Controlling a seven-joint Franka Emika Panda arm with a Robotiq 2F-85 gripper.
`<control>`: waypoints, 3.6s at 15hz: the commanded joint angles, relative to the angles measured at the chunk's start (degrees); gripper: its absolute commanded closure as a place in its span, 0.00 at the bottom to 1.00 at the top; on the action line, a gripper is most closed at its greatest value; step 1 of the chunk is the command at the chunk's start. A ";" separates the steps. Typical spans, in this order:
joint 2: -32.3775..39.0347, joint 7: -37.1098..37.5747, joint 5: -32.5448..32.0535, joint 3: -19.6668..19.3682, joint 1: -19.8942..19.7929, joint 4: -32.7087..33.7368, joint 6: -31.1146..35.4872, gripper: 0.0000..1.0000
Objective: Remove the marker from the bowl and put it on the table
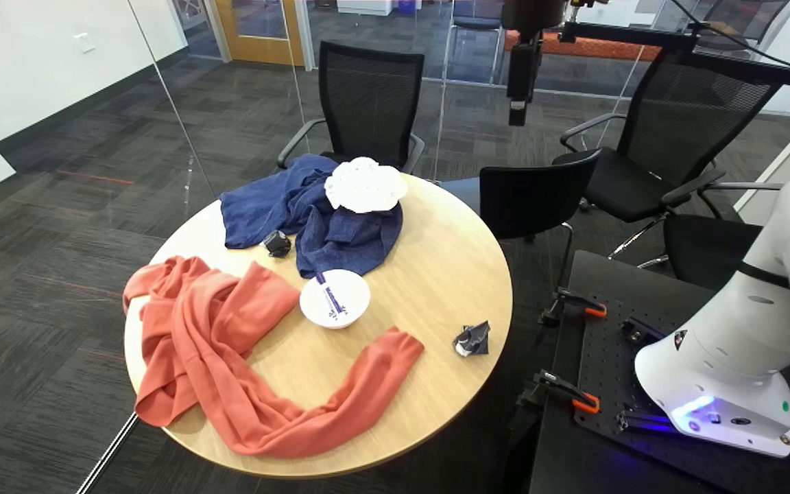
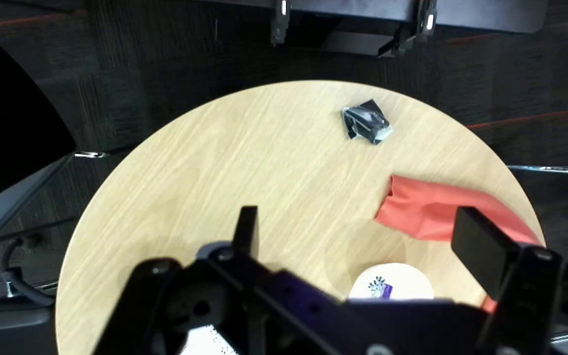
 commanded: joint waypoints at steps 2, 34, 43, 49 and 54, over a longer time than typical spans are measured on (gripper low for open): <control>7.39 6.55 3.55 3.09 0.89 1.07 8.96 0.00; 36.26 44.62 -2.88 9.65 9.23 4.94 50.26 0.00; 46.71 45.40 -1.15 7.72 11.61 12.72 48.29 0.00; 52.70 45.75 -0.87 6.39 12.98 17.81 46.73 0.00; 56.56 45.24 0.51 6.24 13.15 21.15 44.91 0.00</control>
